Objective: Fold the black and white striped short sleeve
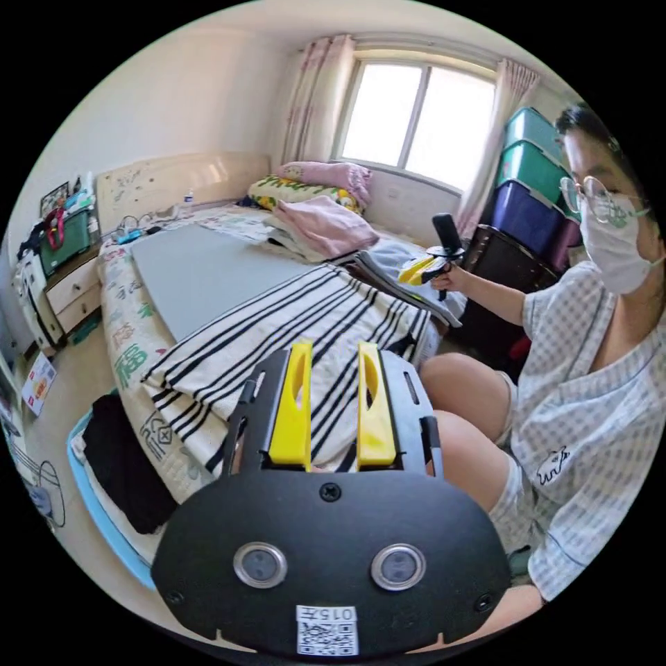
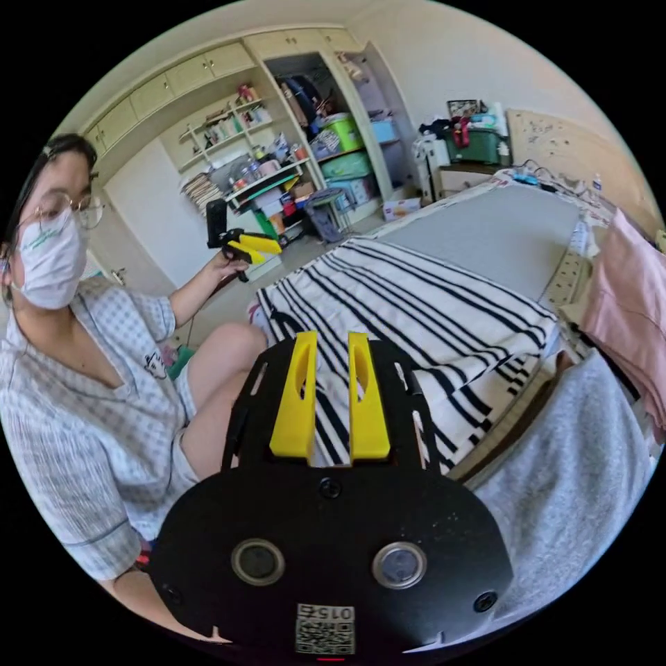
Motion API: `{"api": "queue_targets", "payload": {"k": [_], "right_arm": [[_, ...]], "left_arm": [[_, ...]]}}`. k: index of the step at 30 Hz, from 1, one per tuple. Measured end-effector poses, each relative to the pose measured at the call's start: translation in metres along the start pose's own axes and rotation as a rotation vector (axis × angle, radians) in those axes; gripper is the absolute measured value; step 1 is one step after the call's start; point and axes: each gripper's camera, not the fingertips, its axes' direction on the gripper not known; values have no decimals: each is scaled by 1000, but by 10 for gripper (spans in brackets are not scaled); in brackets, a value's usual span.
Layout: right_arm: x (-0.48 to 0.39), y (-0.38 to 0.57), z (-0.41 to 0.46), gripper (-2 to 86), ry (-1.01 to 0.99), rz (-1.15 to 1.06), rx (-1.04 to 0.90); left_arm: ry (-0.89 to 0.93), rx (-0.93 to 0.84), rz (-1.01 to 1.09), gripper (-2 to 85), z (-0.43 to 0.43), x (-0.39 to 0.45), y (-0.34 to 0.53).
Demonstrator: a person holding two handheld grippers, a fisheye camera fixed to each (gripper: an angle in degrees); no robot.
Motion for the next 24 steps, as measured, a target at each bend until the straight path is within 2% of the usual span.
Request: {"api": "queue_targets", "payload": {"k": [4,6,8,14,19,22,24], "right_arm": [[-24,-5,50,81,2,-43,-111],[-37,-7,83,83,46,-56,-239],[-49,-4,96,77,103,-65,-274],[-77,8,107,19,171,19,-254],[-101,6,113,1,152,12,-328],[-96,-12,113,-3,86,36,-400],[-74,-49,96,-5,90,73,-427]], "left_arm": [[15,-110,6,93,23,11,12],[10,-194,10,94,36,15,16],[-34,-285,11,91,45,17,19],[-60,-310,9,38,30,27,19],[-36,-387,30,16,15,27,5],[19,-389,20,11,-4,6,-14],[53,-306,-21,10,-32,-33,-48]]}}
